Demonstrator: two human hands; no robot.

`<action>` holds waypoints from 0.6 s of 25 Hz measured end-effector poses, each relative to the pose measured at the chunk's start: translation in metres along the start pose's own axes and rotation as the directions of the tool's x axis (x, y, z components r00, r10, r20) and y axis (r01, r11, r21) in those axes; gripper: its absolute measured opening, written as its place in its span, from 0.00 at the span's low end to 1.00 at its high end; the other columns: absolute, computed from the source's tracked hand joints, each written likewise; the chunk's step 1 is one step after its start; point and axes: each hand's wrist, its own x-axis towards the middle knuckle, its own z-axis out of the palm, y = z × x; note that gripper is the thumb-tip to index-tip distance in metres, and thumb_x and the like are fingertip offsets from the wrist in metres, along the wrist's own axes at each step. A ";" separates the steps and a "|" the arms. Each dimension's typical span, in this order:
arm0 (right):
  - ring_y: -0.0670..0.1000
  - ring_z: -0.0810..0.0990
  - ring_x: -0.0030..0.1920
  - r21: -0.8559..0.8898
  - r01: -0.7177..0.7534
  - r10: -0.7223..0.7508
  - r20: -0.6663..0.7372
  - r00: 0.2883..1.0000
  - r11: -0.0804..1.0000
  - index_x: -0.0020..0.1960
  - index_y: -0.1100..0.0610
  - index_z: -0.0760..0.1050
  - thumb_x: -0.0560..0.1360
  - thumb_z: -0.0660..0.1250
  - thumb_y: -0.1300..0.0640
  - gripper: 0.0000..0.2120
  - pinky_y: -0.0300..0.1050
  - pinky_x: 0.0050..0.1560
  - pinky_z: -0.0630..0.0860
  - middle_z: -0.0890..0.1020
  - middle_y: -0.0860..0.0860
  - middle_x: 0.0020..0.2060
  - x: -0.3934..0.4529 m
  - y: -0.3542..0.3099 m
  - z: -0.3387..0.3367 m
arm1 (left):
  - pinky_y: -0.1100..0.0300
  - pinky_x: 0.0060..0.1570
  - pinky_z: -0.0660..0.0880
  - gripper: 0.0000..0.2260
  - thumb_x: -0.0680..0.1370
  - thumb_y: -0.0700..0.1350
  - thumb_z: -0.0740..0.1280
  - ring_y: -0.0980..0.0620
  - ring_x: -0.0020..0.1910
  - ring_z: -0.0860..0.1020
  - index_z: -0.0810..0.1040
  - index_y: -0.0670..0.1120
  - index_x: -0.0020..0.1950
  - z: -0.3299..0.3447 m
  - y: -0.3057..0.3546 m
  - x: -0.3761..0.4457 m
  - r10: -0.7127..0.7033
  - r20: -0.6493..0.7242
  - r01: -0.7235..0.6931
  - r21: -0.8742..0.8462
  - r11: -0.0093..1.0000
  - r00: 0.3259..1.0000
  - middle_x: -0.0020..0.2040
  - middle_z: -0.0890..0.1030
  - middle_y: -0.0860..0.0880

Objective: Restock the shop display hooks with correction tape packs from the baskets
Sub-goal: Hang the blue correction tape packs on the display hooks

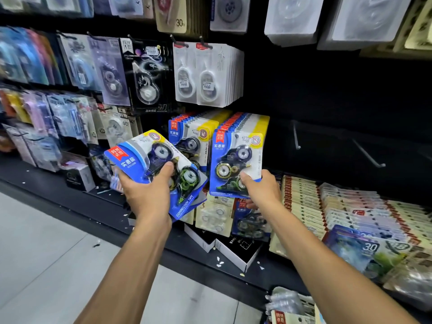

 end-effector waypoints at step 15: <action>0.45 0.81 0.34 0.415 0.134 -0.235 0.204 0.950 0.900 0.50 0.58 0.80 0.71 0.75 0.49 0.14 0.38 0.32 0.76 0.85 0.49 0.38 -0.053 0.010 -0.082 | 0.51 0.46 0.83 0.24 0.69 0.50 0.77 0.45 0.50 0.86 0.80 0.46 0.63 0.052 -0.016 -0.058 -0.273 0.499 0.317 -0.004 0.948 0.823 0.53 0.87 0.46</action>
